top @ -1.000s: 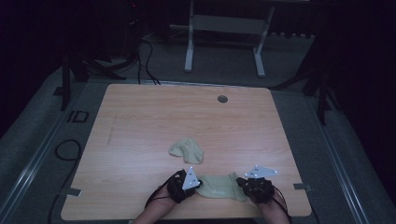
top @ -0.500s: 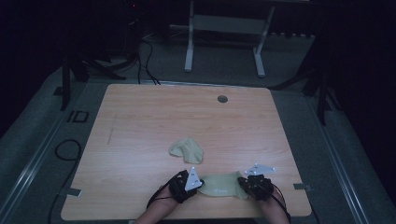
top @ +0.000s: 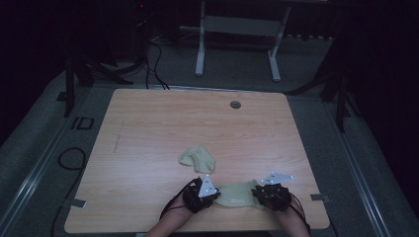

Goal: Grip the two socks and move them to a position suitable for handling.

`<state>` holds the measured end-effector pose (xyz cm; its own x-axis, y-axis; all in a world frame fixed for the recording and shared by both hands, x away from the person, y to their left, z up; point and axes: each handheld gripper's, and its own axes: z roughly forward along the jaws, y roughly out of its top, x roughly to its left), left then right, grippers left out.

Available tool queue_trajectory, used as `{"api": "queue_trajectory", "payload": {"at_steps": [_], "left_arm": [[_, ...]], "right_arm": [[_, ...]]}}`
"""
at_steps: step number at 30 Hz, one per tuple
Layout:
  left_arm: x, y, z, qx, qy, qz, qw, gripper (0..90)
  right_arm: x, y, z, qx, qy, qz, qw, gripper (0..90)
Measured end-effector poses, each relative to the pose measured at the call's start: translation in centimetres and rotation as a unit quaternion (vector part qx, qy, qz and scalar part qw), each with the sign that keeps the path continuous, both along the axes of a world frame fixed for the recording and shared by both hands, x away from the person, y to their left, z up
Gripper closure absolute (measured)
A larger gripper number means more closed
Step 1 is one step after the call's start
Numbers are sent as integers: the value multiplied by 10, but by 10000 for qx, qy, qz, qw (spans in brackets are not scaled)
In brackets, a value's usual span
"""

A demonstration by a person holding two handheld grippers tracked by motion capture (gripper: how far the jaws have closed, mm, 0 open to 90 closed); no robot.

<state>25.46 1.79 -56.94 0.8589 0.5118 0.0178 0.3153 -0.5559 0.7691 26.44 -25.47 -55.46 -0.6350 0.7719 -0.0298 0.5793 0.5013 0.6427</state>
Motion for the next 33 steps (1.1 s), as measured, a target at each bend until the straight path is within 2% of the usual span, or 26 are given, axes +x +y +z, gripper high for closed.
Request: {"api": "queue_trajectory", "payload": {"at_steps": [1,3,5,7,10,12,13,15,16,18,21,23,26,28,29,33], "left_arm": [[0,1,3,-20,51,-29,10000,748],[-1,6,9,-58,66,-6,10000,664],[-3,12,14,-167,96,99,9998,590],[-5,18,17,-183,73,199,9996,545],[-9,30,17,-240,115,302,9992,541],[-11,39,15,-241,142,375,9989,528],[-12,43,15,-224,125,412,9988,527],[-13,47,15,-223,130,433,9987,527],[-14,54,15,-303,150,515,9981,527],[-15,60,16,-311,137,567,9978,527],[-17,67,14,-247,108,600,9978,527],[-16,73,13,-187,110,648,9977,527],[-14,81,11,-266,198,770,9965,527],[-15,84,10,-311,218,825,9959,527],[-16,86,10,-292,201,825,9960,527],[-17,90,8,-288,231,876,9955,527]], "right_arm": [[0,0,0,-4,-72,-3,10000,693],[0,0,0,112,-28,62,9999,632],[0,1,3,178,-15,109,9998,570],[1,2,8,209,-43,190,9996,511],[4,5,17,379,-67,262,9989,476],[6,10,23,285,-263,236,9990,474],[8,12,26,300,-282,259,9988,466],[13,16,29,385,-273,290,9985,457],[16,19,31,415,-245,290,9984,442],[21,24,33,393,-243,308,9985,435],[29,31,35,445,-168,333,9983,416],[35,38,37,400,-131,417,9982,414],[44,50,40,305,-125,509,9982,413],[47,54,41,303,-135,525,9981,411],[54,62,43,373,-101,514,9979,411],[64,77,46,336,-68,595,9976,401]]}}
